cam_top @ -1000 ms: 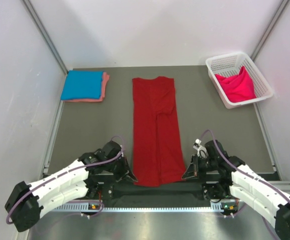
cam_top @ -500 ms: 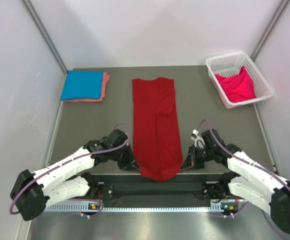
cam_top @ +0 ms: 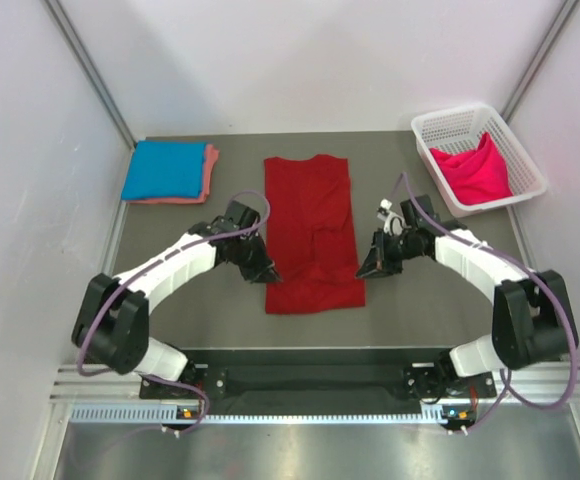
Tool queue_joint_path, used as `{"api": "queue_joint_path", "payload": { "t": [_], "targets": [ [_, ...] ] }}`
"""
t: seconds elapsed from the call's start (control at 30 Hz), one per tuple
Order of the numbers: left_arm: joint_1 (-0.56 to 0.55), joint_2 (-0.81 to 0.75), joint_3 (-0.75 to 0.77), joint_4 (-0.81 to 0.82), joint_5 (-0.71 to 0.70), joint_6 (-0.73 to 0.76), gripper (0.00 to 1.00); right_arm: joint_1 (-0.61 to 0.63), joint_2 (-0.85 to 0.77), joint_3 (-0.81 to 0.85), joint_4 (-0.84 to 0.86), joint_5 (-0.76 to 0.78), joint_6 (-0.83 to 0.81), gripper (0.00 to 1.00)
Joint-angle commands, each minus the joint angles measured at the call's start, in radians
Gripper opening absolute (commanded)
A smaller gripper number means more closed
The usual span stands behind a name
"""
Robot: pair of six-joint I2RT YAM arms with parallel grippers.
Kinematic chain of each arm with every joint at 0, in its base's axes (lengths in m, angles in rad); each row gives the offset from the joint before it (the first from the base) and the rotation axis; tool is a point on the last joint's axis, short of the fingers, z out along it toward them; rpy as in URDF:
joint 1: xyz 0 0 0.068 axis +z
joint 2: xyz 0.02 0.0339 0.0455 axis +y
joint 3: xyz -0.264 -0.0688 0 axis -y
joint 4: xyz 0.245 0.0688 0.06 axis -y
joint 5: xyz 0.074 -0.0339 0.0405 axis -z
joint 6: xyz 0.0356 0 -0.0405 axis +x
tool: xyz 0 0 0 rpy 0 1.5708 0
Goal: Fold and stack the t-shirts
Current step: Fold the tshirt
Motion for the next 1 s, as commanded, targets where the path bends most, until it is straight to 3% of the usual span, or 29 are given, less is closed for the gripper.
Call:
{"api": "queue_joint_path", "payload": {
  "t": [0.0, 0.4, 0.97],
  "targets": [
    [0.072, 0.087, 0.108, 0.015, -0.001, 0.099, 0.00, -0.025, 0.110, 0.140, -0.020, -0.045, -0.090, 0.00],
    [0.185, 0.409, 0.398, -0.034, 0.080, 0.215, 0.00, -0.065, 0.438, 0.465, -0.052, -0.079, -0.108, 0.00],
    [0.245, 0.522, 0.568, -0.028, 0.126, 0.221, 0.00, -0.094, 0.569, 0.648, -0.066, -0.095, -0.071, 0.00]
  ]
}}
